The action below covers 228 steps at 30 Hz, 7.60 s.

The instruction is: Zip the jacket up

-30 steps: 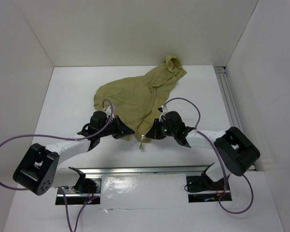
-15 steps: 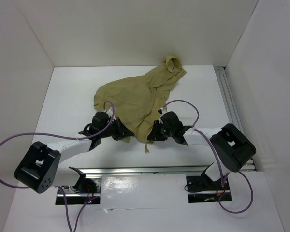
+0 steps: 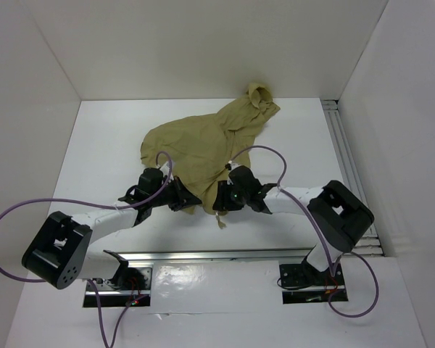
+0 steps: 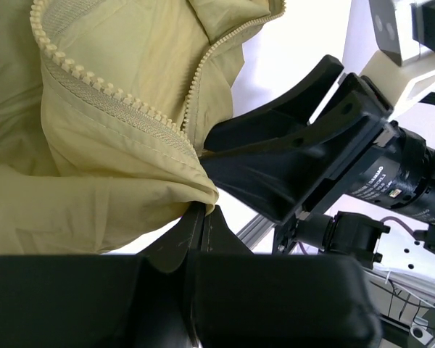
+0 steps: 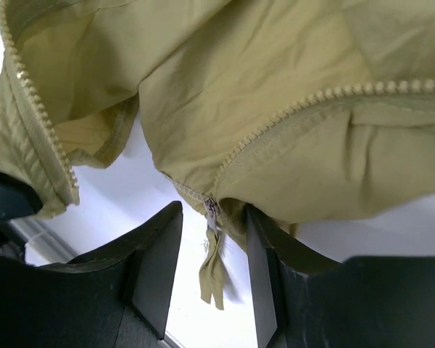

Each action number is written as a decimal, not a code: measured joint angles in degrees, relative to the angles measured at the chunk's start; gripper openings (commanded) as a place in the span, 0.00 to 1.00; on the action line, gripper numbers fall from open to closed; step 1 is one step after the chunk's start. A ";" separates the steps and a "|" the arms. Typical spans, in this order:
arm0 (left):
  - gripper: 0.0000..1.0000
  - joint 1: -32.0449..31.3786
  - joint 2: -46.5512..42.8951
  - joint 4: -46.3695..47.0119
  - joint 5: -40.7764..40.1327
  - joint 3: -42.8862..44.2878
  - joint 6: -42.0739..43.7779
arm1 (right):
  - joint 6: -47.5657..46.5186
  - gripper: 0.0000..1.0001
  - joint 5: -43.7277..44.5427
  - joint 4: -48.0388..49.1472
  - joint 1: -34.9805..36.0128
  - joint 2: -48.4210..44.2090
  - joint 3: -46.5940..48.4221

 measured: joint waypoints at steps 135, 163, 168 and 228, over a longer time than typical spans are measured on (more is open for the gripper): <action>0.00 -5.51 -4.76 29.16 4.02 -6.67 -12.46 | 19.71 0.00 -34.10 62.34 -14.34 -13.22 -26.36; 0.00 -5.51 -4.24 30.56 4.09 -6.80 -13.75 | 20.35 0.00 -34.14 63.52 -13.42 -10.84 -24.90; 0.00 -5.64 -3.87 30.62 4.09 -6.80 -13.77 | 20.35 0.00 -34.12 63.78 -13.42 -10.82 -24.52; 0.00 -6.23 2.03 36.87 6.25 -8.76 -16.74 | 16.70 0.00 -31.06 59.54 -13.25 -11.26 -23.19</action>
